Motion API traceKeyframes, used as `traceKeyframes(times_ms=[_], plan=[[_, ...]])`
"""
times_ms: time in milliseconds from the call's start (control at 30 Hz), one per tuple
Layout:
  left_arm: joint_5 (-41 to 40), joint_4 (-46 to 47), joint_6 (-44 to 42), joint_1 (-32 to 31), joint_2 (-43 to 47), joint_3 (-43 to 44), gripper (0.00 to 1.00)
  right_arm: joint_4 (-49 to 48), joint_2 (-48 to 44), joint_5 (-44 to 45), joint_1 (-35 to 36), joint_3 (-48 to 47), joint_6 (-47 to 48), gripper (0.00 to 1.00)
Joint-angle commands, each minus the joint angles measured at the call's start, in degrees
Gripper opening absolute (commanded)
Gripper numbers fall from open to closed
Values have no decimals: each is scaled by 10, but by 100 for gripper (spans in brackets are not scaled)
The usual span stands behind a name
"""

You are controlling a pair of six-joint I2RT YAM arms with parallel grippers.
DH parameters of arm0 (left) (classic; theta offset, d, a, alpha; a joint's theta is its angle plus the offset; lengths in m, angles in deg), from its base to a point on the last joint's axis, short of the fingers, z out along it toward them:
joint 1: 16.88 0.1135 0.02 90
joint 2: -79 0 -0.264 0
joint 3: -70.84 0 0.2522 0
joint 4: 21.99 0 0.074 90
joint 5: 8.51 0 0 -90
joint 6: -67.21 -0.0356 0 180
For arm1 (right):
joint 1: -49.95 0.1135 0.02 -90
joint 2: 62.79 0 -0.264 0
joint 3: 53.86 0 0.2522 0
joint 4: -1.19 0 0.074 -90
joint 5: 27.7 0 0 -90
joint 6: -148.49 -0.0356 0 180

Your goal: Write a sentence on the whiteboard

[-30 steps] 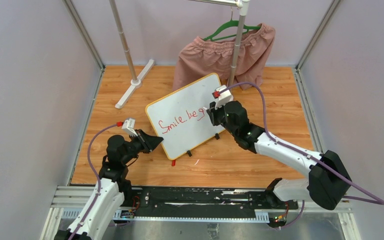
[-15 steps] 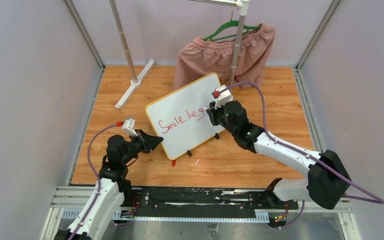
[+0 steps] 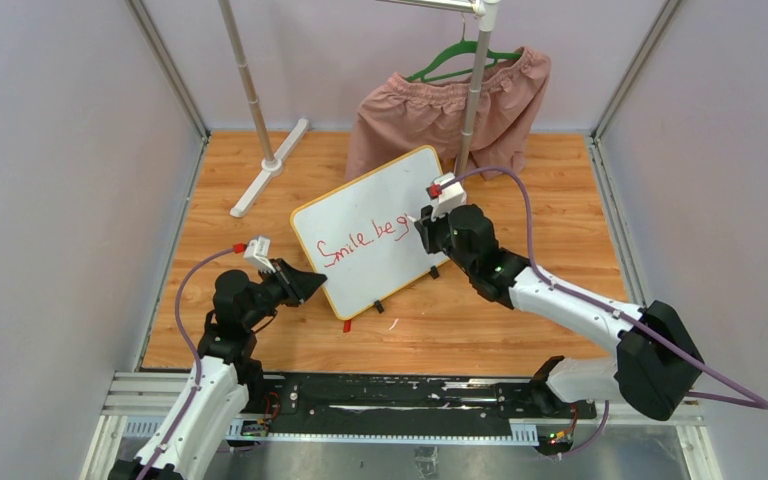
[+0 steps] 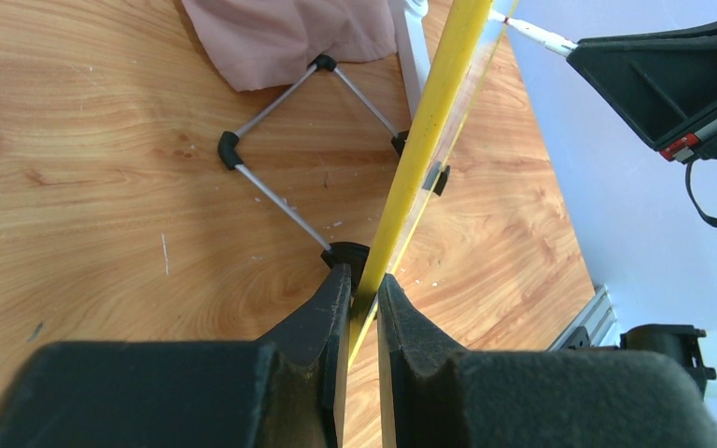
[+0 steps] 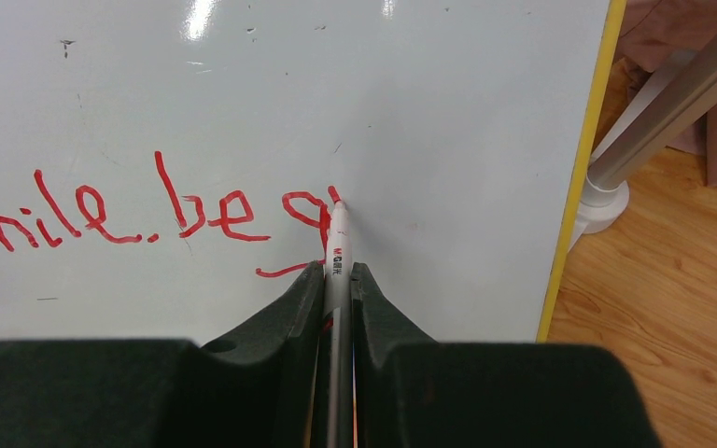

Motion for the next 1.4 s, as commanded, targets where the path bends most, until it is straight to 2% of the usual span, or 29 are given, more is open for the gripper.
traceKeyframes(times_ms=[0,400,1367], plan=[[-5,-17,-3,-1,-4,10,0,2,-8,13,-5,15,-10,0],[-4,-17,-3,-1,-5,10,0,3,-14,7,-4,21,-16,0],[-3,-17,-2,-1,-3,9,0,6,5,28,-8,-30,6,0]])
